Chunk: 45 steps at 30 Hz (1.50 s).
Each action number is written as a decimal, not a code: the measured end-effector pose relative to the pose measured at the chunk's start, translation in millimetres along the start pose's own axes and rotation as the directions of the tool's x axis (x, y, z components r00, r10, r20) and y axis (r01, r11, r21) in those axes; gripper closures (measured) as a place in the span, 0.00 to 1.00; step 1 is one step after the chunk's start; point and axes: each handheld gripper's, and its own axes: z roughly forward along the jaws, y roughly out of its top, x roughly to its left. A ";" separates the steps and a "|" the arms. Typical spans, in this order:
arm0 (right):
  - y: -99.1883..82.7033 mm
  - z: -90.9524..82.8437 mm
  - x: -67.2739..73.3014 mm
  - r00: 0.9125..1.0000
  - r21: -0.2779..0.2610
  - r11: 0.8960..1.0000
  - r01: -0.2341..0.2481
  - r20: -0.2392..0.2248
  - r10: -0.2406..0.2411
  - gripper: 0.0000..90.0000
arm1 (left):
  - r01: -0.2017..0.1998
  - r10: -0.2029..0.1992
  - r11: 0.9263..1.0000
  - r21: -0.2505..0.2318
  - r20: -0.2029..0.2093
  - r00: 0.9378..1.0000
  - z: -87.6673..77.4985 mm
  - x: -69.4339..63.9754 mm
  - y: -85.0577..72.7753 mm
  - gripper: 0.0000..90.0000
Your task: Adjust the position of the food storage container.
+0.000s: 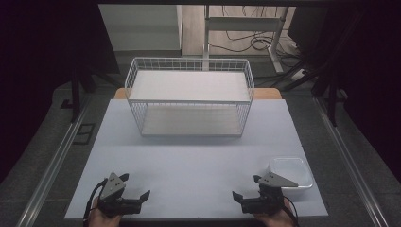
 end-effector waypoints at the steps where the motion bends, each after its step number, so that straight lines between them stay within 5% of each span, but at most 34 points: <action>1: -0.3 0.9 -0.3 1.000 0.002 1.000 0.005 -0.004 -0.005 0.00 | 0.002 -0.002 1.000 -0.003 0.008 1.000 0.1 -0.1 0.0 0.03; 9: -1.6 6.1 2.3 0.999 0.045 0.999 0.021 -0.031 -0.020 0.02 | -0.006 0.006 1.000 0.000 0.017 1.000 1.2 -1.5 -0.3 0.04; 21: 7.6 3.6 -6.6 0.998 0.048 0.999 0.010 -0.061 -0.007 0.27 | -0.016 0.016 1.000 0.005 0.044 0.999 3.0 -1.4 -1.5 0.03; 36: 27.5 -19.5 -45.7 0.996 -0.001 0.997 0.076 0.037 -0.076 0.99 | -0.016 0.016 1.000 -0.006 0.039 0.999 2.7 0.6 -2.0 0.03; 45: 28.5 -36.1 -74.5 0.992 -0.008 1.000 0.018 0.125 -0.017 1.00 | -0.024 0.025 0.999 -0.024 0.037 0.999 1.9 1.8 -2.6 0.03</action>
